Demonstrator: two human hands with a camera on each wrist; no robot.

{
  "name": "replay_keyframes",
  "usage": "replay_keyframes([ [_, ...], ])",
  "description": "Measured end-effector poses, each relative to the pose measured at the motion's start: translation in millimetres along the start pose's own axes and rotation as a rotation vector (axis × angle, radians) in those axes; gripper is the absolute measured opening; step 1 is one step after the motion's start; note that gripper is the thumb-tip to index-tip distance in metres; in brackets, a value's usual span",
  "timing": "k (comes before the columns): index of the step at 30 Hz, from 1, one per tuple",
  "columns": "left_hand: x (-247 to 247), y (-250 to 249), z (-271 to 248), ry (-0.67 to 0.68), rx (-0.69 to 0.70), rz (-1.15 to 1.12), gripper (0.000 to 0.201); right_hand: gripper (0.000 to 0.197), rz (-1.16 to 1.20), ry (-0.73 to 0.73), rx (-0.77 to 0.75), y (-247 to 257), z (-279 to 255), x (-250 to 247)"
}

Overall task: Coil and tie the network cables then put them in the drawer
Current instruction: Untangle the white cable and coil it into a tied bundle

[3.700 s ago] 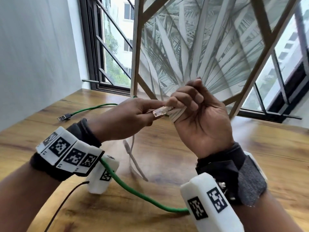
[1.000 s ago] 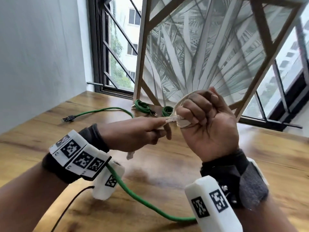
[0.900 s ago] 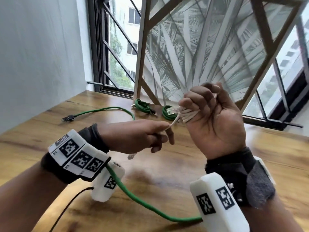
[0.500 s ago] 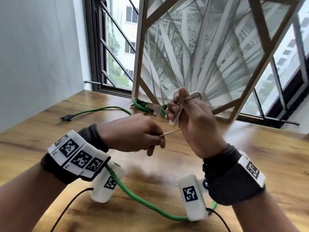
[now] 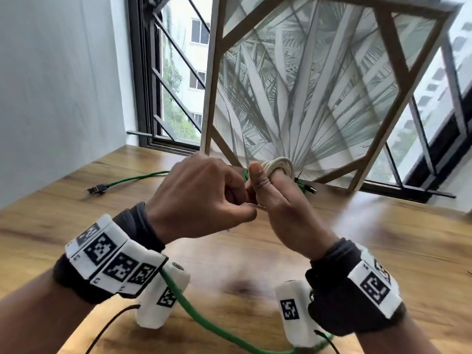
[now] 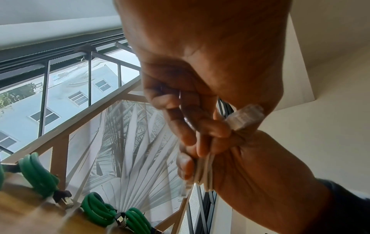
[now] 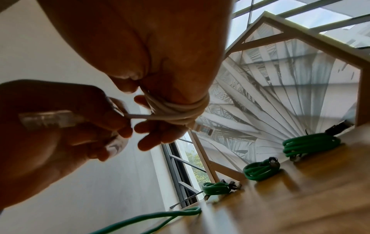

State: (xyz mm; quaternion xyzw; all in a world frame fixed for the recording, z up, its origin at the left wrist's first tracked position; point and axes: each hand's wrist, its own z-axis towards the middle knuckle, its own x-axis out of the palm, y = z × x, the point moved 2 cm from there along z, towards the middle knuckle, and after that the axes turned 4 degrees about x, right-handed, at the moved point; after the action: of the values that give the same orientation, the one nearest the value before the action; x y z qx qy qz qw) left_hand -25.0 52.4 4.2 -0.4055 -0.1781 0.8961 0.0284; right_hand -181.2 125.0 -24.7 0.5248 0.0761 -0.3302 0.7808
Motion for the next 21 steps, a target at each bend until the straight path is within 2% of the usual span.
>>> replay_keyframes([
  [7,0.5,-1.1,2.0,-0.043,0.062,-0.111,0.020,0.061,0.023,0.184,0.049,0.0,0.8,-3.2],
  [14,-2.4,3.2,3.9,-0.043,0.027,-0.226,0.014,0.022,0.315,0.301,0.154,11.9,-4.7,-6.5],
  [15,-2.8,2.8,3.5,-0.037,0.018,-0.268,0.011,0.019,0.345,0.327,0.179,13.5,-6.2,-4.8],
  [17,-4.2,0.7,3.4,-0.011,0.034,-0.317,0.009,0.026,0.387,0.377,0.220,15.3,-9.1,-2.1],
  [19,-4.5,0.5,3.8,0.007,0.078,-0.358,0.020,0.032,0.437,0.412,0.250,15.1,-10.6,-0.5],
  [21,-3.8,3.5,4.3,0.002,0.102,-0.472,0.040,0.025,0.508,0.456,0.247,16.3,-11.4,-0.1],
])
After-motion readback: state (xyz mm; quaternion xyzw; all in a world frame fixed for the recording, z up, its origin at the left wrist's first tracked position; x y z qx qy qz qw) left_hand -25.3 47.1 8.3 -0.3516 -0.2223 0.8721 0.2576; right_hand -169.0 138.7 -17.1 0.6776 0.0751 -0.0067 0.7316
